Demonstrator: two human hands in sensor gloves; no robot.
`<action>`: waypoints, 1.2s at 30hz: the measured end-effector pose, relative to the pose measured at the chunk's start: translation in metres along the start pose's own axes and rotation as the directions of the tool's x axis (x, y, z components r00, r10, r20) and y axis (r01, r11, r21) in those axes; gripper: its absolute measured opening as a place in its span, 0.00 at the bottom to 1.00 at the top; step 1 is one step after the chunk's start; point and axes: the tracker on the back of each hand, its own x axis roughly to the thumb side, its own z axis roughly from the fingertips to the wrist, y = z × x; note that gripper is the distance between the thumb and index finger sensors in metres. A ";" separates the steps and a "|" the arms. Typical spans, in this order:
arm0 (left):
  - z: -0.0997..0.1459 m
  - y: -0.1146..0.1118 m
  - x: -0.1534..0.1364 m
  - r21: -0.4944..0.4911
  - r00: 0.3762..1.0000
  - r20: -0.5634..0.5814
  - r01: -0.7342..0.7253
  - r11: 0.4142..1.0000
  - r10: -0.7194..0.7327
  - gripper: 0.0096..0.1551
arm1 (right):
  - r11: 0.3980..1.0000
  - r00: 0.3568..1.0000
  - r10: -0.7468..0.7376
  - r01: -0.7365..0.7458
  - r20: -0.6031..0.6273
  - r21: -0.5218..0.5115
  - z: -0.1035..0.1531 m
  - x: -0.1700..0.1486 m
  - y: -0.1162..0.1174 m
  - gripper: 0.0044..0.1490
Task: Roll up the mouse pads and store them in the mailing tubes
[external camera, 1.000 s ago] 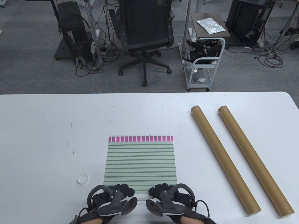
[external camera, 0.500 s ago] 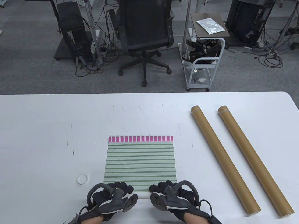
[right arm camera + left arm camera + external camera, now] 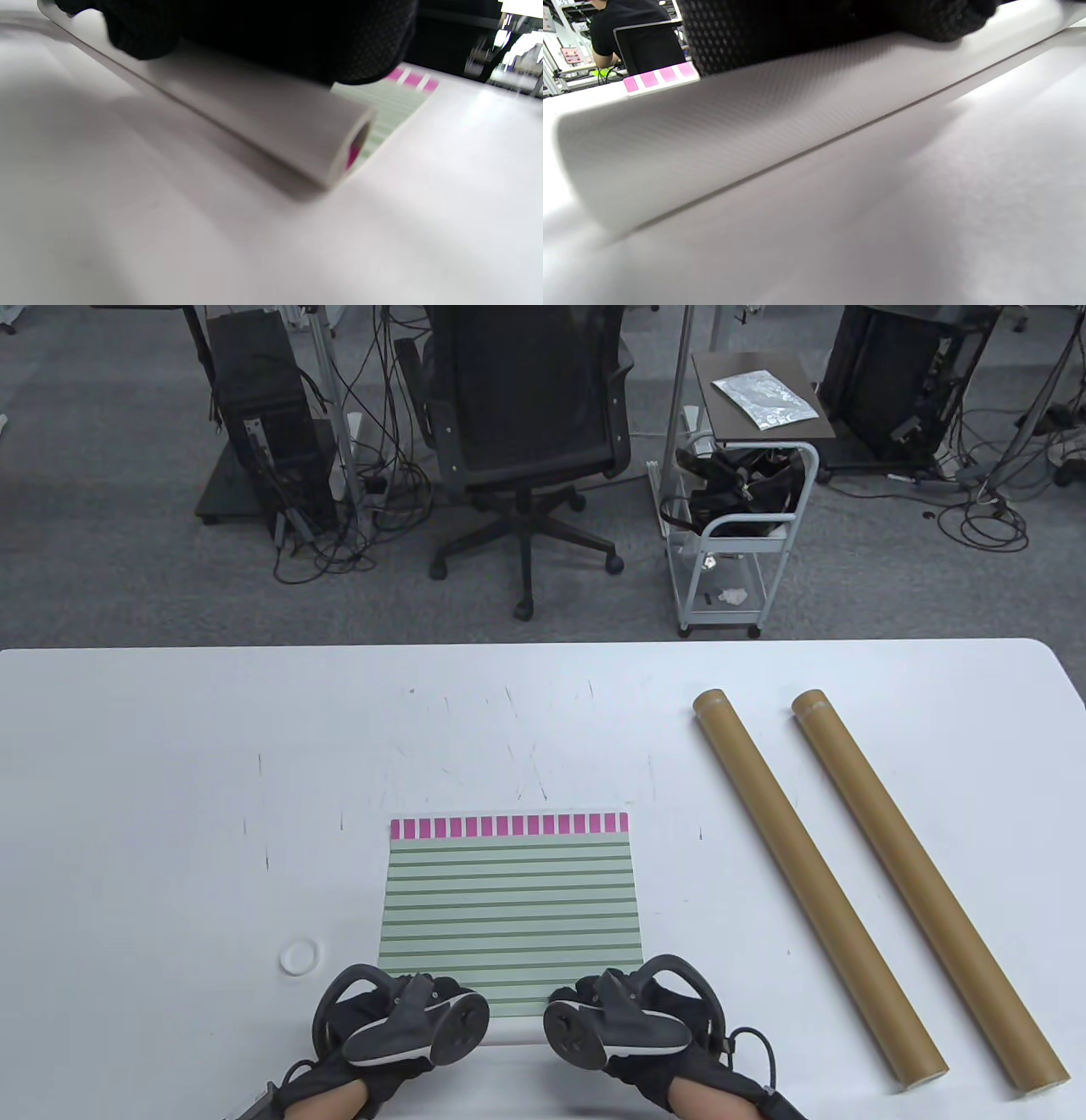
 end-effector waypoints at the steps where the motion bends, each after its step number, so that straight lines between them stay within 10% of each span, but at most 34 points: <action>1: -0.001 0.000 -0.001 -0.003 1.000 -0.009 -0.004 1.000 0.004 0.23 | 0.999 1.000 0.022 -0.023 -0.004 -0.038 0.001 0.002 -0.001 0.35; 36: 0.002 0.002 0.029 0.107 0.963 -0.027 0.270 0.957 -0.269 0.28 | 0.996 0.993 -0.088 0.086 -0.082 -0.032 -0.008 -0.008 0.020 0.32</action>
